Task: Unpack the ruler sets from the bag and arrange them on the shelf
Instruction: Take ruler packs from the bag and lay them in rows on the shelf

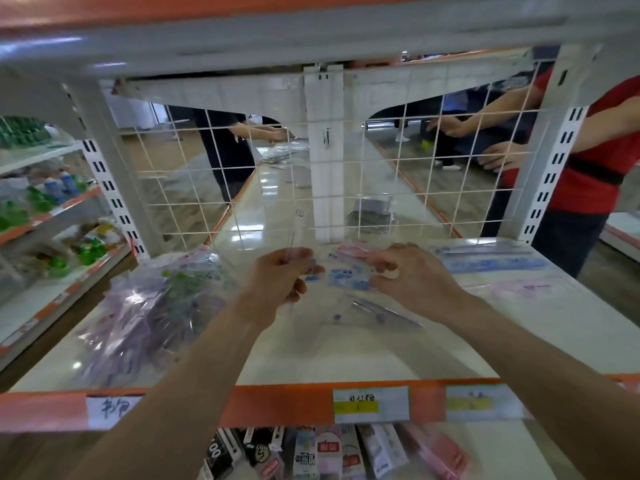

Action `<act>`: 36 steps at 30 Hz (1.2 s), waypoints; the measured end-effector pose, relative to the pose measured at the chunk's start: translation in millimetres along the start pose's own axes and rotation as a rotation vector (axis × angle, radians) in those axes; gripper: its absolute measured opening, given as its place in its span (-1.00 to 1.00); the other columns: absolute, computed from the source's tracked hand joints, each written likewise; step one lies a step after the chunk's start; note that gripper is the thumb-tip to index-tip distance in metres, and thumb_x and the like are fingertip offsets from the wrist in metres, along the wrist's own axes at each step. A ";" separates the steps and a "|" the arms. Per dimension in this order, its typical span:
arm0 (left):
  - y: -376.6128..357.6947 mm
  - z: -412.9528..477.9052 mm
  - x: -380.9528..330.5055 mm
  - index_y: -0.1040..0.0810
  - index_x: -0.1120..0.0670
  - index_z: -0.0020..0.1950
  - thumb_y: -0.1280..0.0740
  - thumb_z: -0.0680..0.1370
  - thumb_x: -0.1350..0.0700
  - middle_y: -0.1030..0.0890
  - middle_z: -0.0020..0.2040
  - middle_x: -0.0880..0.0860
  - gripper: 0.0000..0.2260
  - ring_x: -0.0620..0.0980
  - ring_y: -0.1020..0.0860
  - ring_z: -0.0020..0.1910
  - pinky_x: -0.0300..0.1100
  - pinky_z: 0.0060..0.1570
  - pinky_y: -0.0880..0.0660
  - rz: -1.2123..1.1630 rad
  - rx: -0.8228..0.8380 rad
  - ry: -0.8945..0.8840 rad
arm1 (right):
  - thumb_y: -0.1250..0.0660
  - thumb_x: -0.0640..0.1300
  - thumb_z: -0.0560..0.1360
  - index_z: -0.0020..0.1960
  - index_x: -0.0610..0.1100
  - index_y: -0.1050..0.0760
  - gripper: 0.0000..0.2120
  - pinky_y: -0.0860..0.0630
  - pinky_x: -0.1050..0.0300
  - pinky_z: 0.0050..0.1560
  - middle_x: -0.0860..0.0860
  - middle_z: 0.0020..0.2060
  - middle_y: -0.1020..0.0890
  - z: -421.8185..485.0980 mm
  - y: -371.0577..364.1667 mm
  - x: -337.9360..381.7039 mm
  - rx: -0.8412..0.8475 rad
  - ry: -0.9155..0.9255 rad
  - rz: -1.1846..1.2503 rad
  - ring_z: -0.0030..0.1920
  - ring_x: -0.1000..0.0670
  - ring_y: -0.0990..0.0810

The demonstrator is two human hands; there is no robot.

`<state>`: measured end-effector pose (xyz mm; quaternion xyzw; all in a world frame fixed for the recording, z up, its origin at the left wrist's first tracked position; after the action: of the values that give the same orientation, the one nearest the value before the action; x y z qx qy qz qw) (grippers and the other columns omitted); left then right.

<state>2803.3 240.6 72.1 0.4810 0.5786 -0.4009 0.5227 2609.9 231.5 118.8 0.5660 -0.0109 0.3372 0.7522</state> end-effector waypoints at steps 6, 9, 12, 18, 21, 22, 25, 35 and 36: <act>3.6 4.6 3.9 -0.57 0.13 -0.02 -0.22 0.58 0.09 -0.63 -0.19 0.08 -0.83 -0.03 -0.42 -0.46 -0.30 -0.51 -0.33 0.020 -0.053 0.079 | -0.38 -0.10 0.47 0.05 -0.11 -0.61 -0.82 -0.43 0.10 0.01 -0.02 -0.04 -0.61 10.3 7.3 -39.7 0.009 -0.199 -0.062 0.03 -0.07 -0.53; 5.8 3.7 3.9 -0.55 0.16 -0.03 -0.19 0.60 0.09 -0.59 -0.21 0.10 -0.80 -0.01 -0.42 -0.46 -0.36 -0.60 -0.29 -0.001 -0.071 0.089 | -0.39 -0.08 0.47 0.12 -0.10 -0.60 -0.76 -0.41 0.15 0.03 -0.02 0.01 -0.62 10.5 3.6 -48.3 0.059 -0.259 -0.075 0.04 -0.03 -0.55; 6.6 3.8 3.9 -0.55 0.15 -0.01 -0.18 0.60 0.10 -0.59 -0.22 0.10 -0.81 0.00 -0.43 -0.45 -0.33 -0.56 -0.31 0.002 -0.081 0.093 | -0.40 -0.08 0.46 0.11 -0.10 -0.60 -0.76 -0.43 0.15 0.08 -0.01 0.03 -0.63 7.8 -8.6 -51.9 0.132 -0.306 -0.062 0.06 -0.02 -0.57; 5.9 5.1 2.4 -0.56 0.14 0.01 -0.18 0.61 0.08 -0.60 -0.20 0.10 -0.80 -0.01 -0.45 -0.43 -0.25 -0.44 -0.36 0.031 -0.080 0.079 | -0.39 -0.12 0.45 0.13 -0.13 -0.61 -0.74 -0.47 0.14 0.11 -0.01 0.08 -0.64 10.6 -22.1 -50.9 0.204 -0.327 -0.057 0.09 -0.03 -0.59; 6.2 4.7 1.1 -0.56 0.14 0.02 -0.17 0.61 0.08 -0.60 -0.20 0.10 -0.79 -0.01 -0.45 -0.42 -0.26 -0.44 -0.35 0.036 -0.082 0.079 | -0.39 -0.13 0.45 0.11 -0.14 -0.62 -0.75 -0.50 0.11 0.13 -0.02 0.08 -0.64 12.7 -25.1 -51.1 0.220 -0.330 -0.064 0.08 -0.02 -0.59; 6.4 4.5 0.8 -0.56 0.14 0.03 -0.17 0.61 0.09 -0.60 -0.19 0.10 -0.79 -0.01 -0.45 -0.42 -0.25 -0.44 -0.35 0.041 -0.083 0.080 | -0.39 -0.13 0.45 0.11 -0.14 -0.62 -0.76 -0.51 0.09 0.14 -0.02 0.07 -0.65 13.3 -26.2 -51.1 0.225 -0.327 -0.071 0.07 -0.03 -0.59; 7.3 4.9 1.0 -0.55 0.14 0.05 -0.18 0.61 0.10 -0.60 -0.16 0.12 -0.80 -0.01 -0.45 -0.41 -0.26 -0.47 -0.35 0.054 -0.082 0.089 | -0.37 -0.13 0.46 0.08 -0.14 -0.63 -0.78 -0.53 0.06 0.12 -0.04 0.04 -0.66 14.6 -28.2 -50.5 0.245 -0.321 -0.096 0.04 -0.04 -0.60; -0.1 6.9 -3.9 -0.61 0.13 -0.14 -0.29 0.55 0.22 -0.43 -0.35 0.06 -0.87 -0.02 -0.46 -0.38 -0.22 -0.43 -0.47 0.088 -0.099 0.048 | -0.32 -0.12 0.52 0.12 -0.15 -0.60 -0.78 -0.45 0.15 0.05 -0.02 0.04 -0.63 15.0 -20.2 -24.8 0.184 -0.193 -0.018 0.05 -0.02 -0.58; -5.3 6.1 -5.7 -0.61 0.12 -0.14 -0.31 0.54 0.23 -0.43 -0.36 0.06 -0.89 -0.03 -0.45 -0.38 -0.23 -0.40 -0.45 0.079 -0.078 0.033 | -0.31 -0.13 0.52 0.05 -0.16 -0.63 -0.82 -0.44 0.19 -0.03 0.04 -0.06 -0.66 15.7 -19.5 -14.4 0.174 -0.152 0.056 -0.04 0.07 -0.59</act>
<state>2799.4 232.8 76.7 0.4893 0.5826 -0.3491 0.5470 2614.6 208.4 102.3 0.6527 -0.0544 0.3139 0.6873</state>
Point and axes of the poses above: each hand's wrist, its own z-axis towards the middle knuckle, its own y-axis out of the back of the hand, x = y × z, the point moved 9 cm from there along z, towards the middle knuckle
